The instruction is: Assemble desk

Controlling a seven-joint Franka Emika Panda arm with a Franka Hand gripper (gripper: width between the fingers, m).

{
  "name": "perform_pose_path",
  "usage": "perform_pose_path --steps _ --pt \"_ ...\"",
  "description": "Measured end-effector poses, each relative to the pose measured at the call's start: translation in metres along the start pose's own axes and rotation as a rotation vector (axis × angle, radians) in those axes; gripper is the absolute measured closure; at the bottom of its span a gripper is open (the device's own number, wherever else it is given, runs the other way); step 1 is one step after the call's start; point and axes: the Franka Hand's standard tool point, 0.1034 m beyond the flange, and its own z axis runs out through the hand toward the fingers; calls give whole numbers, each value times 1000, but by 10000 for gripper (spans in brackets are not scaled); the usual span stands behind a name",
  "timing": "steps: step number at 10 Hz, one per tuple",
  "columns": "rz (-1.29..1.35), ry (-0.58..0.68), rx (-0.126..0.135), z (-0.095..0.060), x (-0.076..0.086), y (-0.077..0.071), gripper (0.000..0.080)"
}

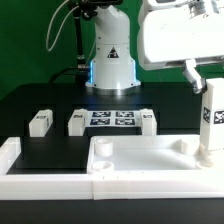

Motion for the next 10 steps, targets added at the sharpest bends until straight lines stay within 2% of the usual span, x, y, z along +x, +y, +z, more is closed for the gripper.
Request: perform_pose_path --steps 3,6,10 --pt "-14 1 -9 2 -2 10 511" --pt "-20 24 -6 8 -3 3 511" --pt "-18 33 -8 13 -7 3 510"
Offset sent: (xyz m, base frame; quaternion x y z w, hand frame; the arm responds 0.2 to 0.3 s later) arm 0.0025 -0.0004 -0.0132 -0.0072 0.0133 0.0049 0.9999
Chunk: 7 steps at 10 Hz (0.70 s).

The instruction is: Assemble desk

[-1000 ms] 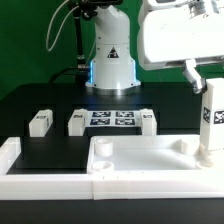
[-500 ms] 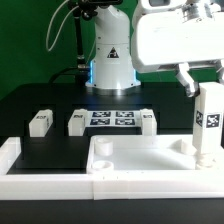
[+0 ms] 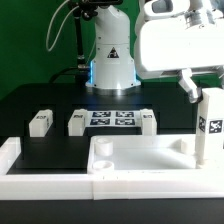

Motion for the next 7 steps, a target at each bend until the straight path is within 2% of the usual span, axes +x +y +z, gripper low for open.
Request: perform_pose_path --steps 3,6,7 --pt "43 29 -22 -1 -9 -3 509" --pt "42 42 -26 -2 -10 -2 509" --pt "42 41 -26 -1 -10 -2 408"
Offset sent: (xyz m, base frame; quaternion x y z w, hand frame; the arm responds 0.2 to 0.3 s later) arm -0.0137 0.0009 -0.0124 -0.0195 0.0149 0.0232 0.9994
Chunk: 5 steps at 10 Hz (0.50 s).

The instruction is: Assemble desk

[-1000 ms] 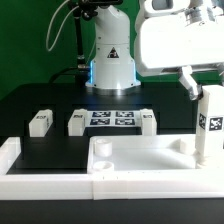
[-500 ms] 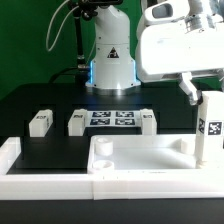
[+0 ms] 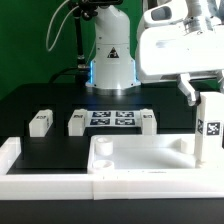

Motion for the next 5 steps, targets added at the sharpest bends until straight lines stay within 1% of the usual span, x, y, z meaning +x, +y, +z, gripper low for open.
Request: perform_pose_path --steps 1,2,3,4,5 --pt "0 0 0 0 0 0 408" --pt "0 0 0 0 0 0 268" --pt "0 0 0 0 0 0 184" --pt "0 0 0 0 0 0 184" --pt "0 0 0 0 0 0 157"
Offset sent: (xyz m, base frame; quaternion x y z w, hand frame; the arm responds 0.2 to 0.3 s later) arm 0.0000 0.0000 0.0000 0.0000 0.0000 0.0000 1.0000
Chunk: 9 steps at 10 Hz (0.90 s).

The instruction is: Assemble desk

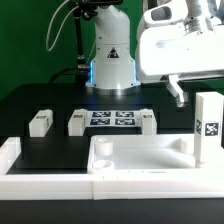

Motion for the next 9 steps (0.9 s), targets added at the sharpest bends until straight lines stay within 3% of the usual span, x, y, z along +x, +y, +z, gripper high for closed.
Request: perform_pose_path --steps 4,7,9 --pt "1 -3 0 0 0 0 150" --pt "28 -90 19 11 11 -6 150" --pt "42 -255 39 18 6 -3 150"
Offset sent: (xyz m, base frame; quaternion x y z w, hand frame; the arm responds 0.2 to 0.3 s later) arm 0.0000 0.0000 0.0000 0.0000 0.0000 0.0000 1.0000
